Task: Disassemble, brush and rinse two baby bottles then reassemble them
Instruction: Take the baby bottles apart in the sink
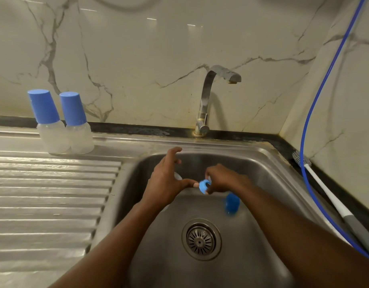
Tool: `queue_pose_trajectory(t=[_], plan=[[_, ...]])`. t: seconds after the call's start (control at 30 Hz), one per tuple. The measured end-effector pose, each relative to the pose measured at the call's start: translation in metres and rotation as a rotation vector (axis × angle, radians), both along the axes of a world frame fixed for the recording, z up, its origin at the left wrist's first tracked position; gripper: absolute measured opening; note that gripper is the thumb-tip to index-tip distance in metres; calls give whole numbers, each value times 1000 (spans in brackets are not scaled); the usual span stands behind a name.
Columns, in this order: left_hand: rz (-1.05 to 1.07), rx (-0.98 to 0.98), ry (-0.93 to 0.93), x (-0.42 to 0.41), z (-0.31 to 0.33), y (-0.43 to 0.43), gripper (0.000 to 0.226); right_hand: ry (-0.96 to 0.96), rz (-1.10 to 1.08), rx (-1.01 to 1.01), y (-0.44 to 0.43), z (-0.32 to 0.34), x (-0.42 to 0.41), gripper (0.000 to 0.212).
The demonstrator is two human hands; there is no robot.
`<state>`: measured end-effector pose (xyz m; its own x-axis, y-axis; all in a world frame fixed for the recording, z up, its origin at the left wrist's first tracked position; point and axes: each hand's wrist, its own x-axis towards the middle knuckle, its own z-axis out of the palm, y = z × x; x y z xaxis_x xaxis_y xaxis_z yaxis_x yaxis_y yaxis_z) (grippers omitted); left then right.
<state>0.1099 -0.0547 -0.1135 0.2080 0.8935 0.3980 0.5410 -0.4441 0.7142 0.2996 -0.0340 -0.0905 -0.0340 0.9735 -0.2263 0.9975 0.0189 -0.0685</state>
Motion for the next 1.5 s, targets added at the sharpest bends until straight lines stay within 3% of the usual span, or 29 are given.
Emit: queue_pose_trajectory(t=[0.13,0.27,0.43,0.57,0.7,0.8,0.87,0.97,1.07,1.2,1.33,1.5], plan=[[-10,-6,-14,-1,-2,2,92,-240,82,-58,3,-31,-3,46],[-23,-4,-20,-2,-1,2,88,-278,89,-32,7,-58,-2,37],[-15,-21,-31,-5,-1,2,88,-302,59,-92,11,-69,-1,40],[1,-27,-46,-6,0,2,87,-209,-8,-43,15,-55,-1,47],[8,-21,-54,-6,1,1,86,92,-91,95,24,-46,-2,67],[15,-14,-66,-7,1,1,85,300,-121,133,26,-62,-5,47],[18,-10,-78,-8,1,3,83,366,-86,139,25,-76,-4,45],[15,5,-67,-9,0,4,81,407,-40,152,23,-92,-2,45],[23,-14,-74,-9,-1,5,80,450,-22,139,24,-101,-3,60],[20,-26,-81,-10,-1,4,81,418,-5,97,27,-107,-7,47],[19,-32,-95,-10,-1,5,81,369,4,77,30,-109,-3,47],[73,-57,-187,-10,3,5,73,451,-61,198,33,-68,-4,40]])
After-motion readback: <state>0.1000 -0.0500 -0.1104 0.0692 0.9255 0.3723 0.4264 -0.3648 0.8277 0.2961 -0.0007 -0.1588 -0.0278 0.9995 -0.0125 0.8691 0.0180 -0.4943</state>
